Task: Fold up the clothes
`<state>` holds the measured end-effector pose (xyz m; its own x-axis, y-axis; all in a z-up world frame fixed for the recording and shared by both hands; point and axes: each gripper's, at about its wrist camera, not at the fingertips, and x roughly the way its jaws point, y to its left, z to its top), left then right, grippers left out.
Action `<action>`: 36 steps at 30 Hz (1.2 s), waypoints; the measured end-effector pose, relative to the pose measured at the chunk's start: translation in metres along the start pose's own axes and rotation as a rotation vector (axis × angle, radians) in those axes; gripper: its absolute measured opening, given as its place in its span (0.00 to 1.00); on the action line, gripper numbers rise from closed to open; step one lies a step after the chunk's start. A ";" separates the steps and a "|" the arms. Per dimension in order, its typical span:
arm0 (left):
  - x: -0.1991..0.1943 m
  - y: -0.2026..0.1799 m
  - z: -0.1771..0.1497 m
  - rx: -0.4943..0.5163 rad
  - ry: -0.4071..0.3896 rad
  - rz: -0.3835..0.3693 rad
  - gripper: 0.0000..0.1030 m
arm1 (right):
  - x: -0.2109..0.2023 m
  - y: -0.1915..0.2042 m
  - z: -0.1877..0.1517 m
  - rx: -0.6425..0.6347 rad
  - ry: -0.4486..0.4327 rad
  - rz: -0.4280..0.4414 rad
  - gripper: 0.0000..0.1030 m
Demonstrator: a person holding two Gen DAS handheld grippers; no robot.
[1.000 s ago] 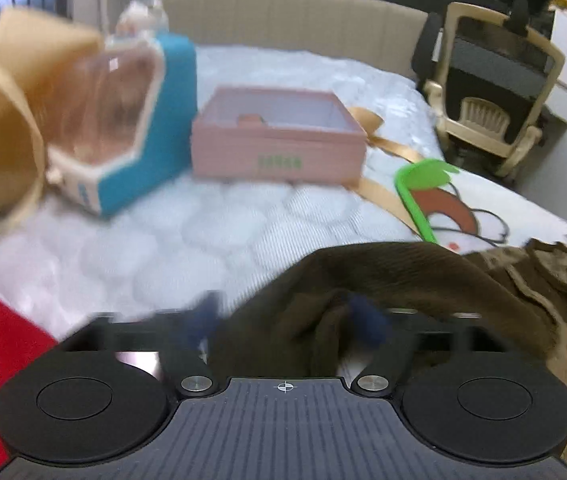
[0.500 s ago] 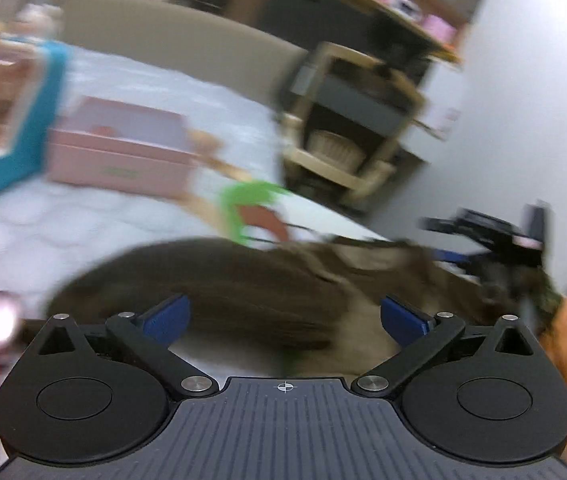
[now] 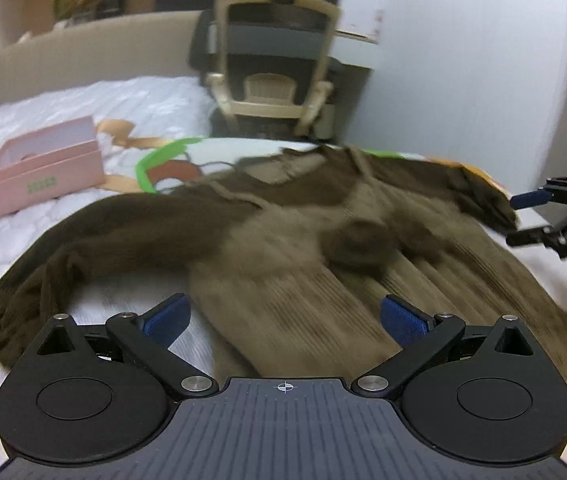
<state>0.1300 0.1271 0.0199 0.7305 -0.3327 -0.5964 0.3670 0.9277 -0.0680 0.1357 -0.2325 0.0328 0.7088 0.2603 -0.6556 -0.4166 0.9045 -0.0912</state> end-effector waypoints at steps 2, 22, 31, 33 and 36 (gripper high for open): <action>-0.019 -0.017 -0.016 0.053 0.010 0.001 1.00 | -0.022 0.019 -0.026 -0.059 0.022 0.022 0.85; -0.058 -0.009 -0.075 -0.043 0.061 0.537 1.00 | -0.074 0.067 -0.106 -0.185 -0.089 -0.353 0.87; -0.075 -0.004 -0.063 -0.074 -0.031 0.567 1.00 | -0.082 0.062 -0.089 -0.128 -0.181 -0.360 0.87; -0.092 -0.006 -0.049 -0.057 -0.095 0.603 1.00 | -0.102 0.053 -0.077 -0.088 -0.261 -0.406 0.87; -0.113 -0.012 -0.037 -0.041 -0.164 0.630 1.00 | -0.130 0.043 -0.068 -0.070 -0.344 -0.481 0.87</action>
